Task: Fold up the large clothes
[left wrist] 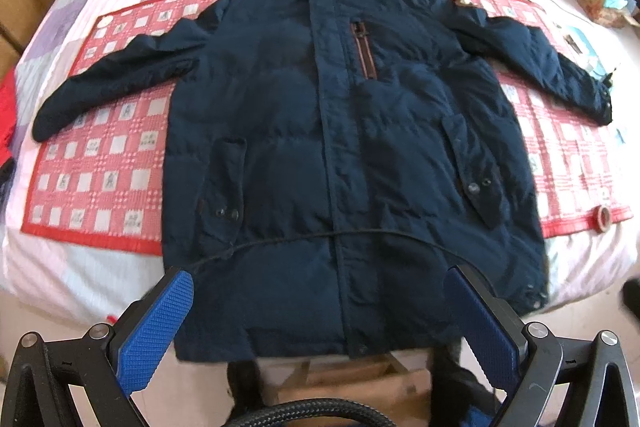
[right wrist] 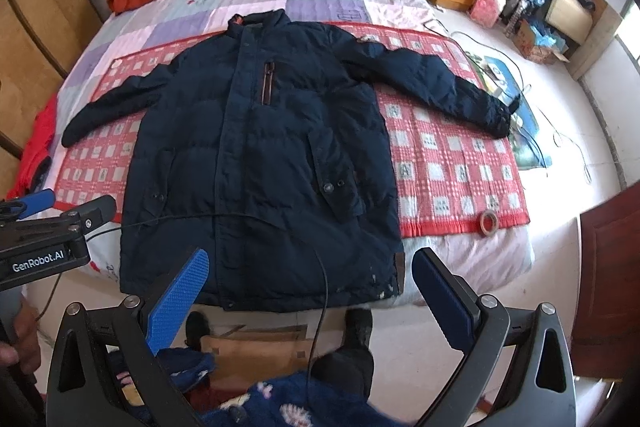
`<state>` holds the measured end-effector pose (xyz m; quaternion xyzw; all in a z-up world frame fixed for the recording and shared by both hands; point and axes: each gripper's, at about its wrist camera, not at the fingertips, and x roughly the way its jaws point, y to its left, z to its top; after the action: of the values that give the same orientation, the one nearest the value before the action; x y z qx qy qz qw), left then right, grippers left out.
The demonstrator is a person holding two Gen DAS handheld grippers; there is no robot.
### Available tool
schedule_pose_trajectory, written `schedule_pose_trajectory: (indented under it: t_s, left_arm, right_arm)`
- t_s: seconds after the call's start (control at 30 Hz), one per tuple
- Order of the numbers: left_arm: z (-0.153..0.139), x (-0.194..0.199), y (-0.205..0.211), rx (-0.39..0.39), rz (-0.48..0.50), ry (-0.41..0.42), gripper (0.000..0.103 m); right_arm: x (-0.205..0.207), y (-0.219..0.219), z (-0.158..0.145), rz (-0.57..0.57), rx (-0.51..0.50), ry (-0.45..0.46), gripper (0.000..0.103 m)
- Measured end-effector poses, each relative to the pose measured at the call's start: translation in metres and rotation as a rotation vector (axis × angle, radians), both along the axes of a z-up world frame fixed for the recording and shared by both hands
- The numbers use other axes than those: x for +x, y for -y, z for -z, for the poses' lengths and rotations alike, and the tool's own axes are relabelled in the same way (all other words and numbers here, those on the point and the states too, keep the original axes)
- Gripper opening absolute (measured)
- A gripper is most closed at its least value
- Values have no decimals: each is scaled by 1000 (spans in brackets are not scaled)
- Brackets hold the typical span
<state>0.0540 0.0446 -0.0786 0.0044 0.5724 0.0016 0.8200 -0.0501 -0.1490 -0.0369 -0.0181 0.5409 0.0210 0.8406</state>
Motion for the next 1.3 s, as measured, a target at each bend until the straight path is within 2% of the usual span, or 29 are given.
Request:
schedule_pose_trajectory:
  t_s: [0.1,0.17,0.27,0.43,0.53,0.57,0.63,0.7,0.77,0.8,0.87,0.93,1.0,1.03,1.1,1.17,1.23,1.27,1.3]
  left_arm:
    - [39,11,-10,10,2,28,103]
    - [80,22,-20,-1,-4,38,103]
    - [143,44,-37,-49,-30,31,103]
    - [224,78,-53,-62,-53,41,103]
    - [275,91,-74,14,-114,19,103]
    - [291,91,-91,-20,-141,26,103]
    - [290,81,-106,18,-128,97,103]
    - [291,70,-126,-1,-109,107,103]
    - [291,54,-149,54,-118,110,103]
    - [293,48,-158,70,-127,102,103]
    - [294,31,-178,75,-143,87,103]
    - [291,21,-189,69,-165,77,103]
    - [282,11,-176,124,-155,85,103]
    - [277,7,-162,129,-126,102,103]
    - [272,2,-135,80,-61,120,103]
    - [273,-6,-95,34,11,126,103]
    - [281,-12,-73,20,53,113,103]
    - [286,-16,-70,39,53,109,103]
    - [290,-19,-75,45,38,104,103]
  right_arm:
    - [9,2,32,-63,-67,84,103]
    - [24,0,81,-127,-127,46,103]
    - [51,-4,147,-156,-109,-25,103]
    - [100,-50,233,-252,-80,13,103]
    - [124,-80,275,-363,-75,33,103]
    - [132,-84,292,-399,-93,13,103]
    - [141,-67,315,-421,-116,-11,103]
    - [144,-17,321,-374,-22,-10,102]
    - [138,18,319,-361,-55,25,102]
    - [132,36,320,-377,-52,18,95]
    - [121,49,316,-424,-28,12,89]
    - [113,46,311,-434,-94,23,89]
    - [103,35,302,-426,-133,52,90]
    - [97,24,297,-434,-109,64,90]
    - [85,-8,293,-467,-39,73,90]
    - [65,-47,302,-558,47,34,90]
    - [46,-66,314,-639,5,23,90]
    - [39,-67,320,-662,-31,44,90]
    - [38,-57,323,-661,-18,52,90]
